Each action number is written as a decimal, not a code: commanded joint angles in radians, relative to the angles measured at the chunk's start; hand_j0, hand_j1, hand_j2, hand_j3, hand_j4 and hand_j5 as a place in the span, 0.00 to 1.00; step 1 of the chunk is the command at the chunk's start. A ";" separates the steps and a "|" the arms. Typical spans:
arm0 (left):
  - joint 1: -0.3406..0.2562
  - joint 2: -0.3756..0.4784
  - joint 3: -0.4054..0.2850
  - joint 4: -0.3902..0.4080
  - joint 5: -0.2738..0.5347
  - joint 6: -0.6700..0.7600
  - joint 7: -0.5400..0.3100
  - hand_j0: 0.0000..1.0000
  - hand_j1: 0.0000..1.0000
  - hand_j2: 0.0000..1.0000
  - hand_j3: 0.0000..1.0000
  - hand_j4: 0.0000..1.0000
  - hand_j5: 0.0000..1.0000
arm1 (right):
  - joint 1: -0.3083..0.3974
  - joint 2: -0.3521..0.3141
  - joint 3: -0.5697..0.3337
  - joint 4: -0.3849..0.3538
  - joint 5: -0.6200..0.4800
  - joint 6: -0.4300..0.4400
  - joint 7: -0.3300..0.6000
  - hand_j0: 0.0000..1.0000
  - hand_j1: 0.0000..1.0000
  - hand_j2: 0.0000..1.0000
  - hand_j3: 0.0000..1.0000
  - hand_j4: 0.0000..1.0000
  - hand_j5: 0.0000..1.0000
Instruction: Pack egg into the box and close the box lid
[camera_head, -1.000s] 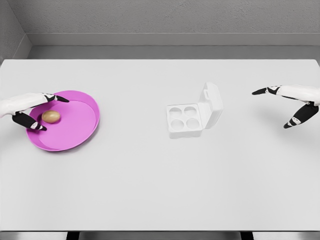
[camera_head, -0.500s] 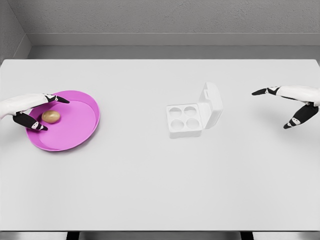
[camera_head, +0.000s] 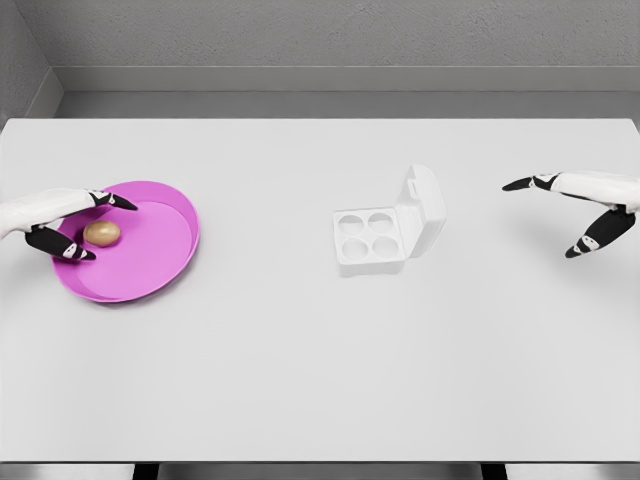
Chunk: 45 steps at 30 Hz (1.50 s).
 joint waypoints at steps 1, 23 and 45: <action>0.000 0.004 0.001 0.000 0.007 0.003 0.000 0.82 0.82 0.82 0.82 0.82 0.82 | 0.000 -0.002 0.000 0.000 -0.005 0.002 0.000 1.00 1.00 1.00 1.00 1.00 1.00; 0.012 0.012 -0.008 -0.002 0.009 0.003 0.000 0.61 0.61 0.61 0.61 0.61 0.61 | 0.000 -0.008 0.000 -0.001 -0.005 0.002 0.000 1.00 1.00 1.00 1.00 1.00 1.00; 0.012 0.001 -0.010 -0.002 0.021 0.003 0.000 0.46 0.46 0.46 0.46 0.46 0.46 | -0.002 -0.012 0.000 -0.001 -0.005 0.002 0.000 1.00 1.00 1.00 1.00 1.00 1.00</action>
